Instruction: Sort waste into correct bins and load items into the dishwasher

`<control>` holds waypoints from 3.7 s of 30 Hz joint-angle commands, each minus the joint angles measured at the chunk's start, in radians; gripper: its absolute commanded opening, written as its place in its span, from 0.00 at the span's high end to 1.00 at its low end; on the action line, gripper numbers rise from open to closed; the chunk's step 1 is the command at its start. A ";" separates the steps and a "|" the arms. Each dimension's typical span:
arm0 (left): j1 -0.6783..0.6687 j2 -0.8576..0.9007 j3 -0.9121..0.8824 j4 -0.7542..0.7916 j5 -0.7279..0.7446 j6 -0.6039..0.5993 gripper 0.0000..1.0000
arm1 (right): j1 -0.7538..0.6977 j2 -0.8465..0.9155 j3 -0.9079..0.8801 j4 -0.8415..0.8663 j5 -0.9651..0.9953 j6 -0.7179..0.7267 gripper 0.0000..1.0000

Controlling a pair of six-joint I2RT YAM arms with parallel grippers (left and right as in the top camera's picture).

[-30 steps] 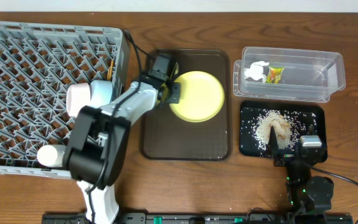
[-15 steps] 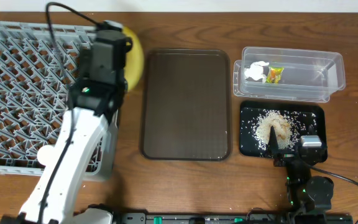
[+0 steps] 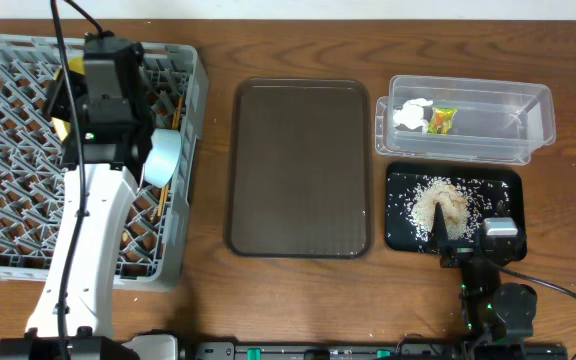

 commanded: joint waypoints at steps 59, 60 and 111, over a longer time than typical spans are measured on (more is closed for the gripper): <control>0.266 0.090 -0.011 0.170 0.289 0.265 0.94 | -0.006 -0.005 -0.002 -0.003 0.000 -0.007 0.01; 0.269 0.090 -0.011 0.171 0.292 0.265 0.94 | -0.006 -0.005 -0.002 -0.003 0.000 -0.007 0.01; -0.454 -0.362 -0.022 -0.592 0.572 -0.834 0.10 | -0.006 -0.005 -0.002 -0.003 0.000 -0.007 0.01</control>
